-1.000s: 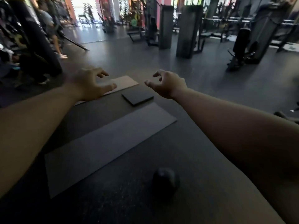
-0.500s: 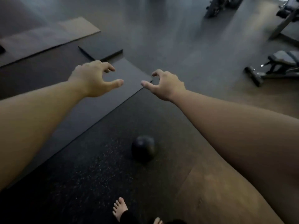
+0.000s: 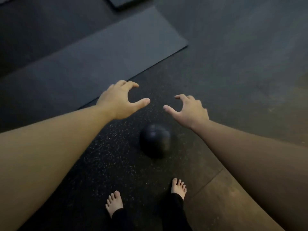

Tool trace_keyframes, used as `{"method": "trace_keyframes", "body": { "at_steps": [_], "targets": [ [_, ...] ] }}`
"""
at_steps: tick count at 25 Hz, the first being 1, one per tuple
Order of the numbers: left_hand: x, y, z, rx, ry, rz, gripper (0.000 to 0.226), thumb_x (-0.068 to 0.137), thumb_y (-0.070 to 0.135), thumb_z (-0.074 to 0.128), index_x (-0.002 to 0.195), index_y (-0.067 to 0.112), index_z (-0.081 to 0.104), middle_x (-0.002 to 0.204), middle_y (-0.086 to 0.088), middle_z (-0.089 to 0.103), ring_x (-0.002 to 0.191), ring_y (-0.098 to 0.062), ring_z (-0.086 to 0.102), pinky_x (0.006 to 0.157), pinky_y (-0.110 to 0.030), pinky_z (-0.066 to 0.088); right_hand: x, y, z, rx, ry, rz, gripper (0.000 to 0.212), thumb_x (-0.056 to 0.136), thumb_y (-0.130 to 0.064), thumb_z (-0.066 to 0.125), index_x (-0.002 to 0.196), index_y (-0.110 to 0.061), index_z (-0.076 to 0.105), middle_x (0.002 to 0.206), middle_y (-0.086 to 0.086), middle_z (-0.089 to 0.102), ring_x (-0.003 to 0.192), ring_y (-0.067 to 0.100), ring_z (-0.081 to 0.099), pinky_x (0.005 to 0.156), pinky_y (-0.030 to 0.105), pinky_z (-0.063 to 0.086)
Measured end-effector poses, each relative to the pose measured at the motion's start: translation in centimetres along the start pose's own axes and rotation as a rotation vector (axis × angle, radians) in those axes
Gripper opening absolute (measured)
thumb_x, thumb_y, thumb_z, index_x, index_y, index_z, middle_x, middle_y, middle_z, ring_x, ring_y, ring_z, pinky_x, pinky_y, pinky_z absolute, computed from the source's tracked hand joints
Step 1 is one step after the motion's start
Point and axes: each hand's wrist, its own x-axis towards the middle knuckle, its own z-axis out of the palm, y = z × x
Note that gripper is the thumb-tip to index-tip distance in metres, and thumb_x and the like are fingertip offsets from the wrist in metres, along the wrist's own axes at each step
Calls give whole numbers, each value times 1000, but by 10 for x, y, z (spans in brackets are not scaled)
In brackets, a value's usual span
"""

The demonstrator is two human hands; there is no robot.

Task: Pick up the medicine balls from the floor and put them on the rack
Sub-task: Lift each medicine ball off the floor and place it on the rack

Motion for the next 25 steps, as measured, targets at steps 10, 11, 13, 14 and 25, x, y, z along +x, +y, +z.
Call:
{"method": "trace_keyframes", "body": {
  "at_steps": [10,11,13,14,25],
  "targets": [
    [111,-117,334,-309,-157,-329,107,72,96,51,161,37,37,167,2,36,151,-29,41,116,-54,42,132,120,271,5,-229,61,95,75,-93,46,155,-42,33,161,0,35,145,34,34,107,65,41],
    [118,-123,356,-367,-150,-366,107,75,94,53,163,36,35,169,-1,34,152,-31,40,118,-53,41,141,126,285,17,-231,57,99,74,-94,45,156,-42,30,163,1,32,146,35,32,108,65,40],
    [133,-134,388,-463,-145,-438,111,74,96,52,165,34,32,171,-5,33,154,-33,38,118,-52,37,157,134,308,61,-230,51,106,70,-98,42,159,-42,25,166,2,29,148,38,29,111,62,37],
    [138,-137,397,-496,-151,-471,116,71,99,51,166,35,32,171,-6,33,154,-33,37,119,-53,35,161,136,316,73,-239,54,110,67,-100,40,160,-43,22,167,2,27,149,39,27,111,60,36],
    [137,-138,443,-1168,-185,-859,147,29,101,74,158,35,47,151,-8,61,131,-40,62,110,-62,48,162,143,344,272,-251,173,128,45,-106,51,157,-55,15,165,-1,24,150,35,22,112,58,34]
  ]
}}
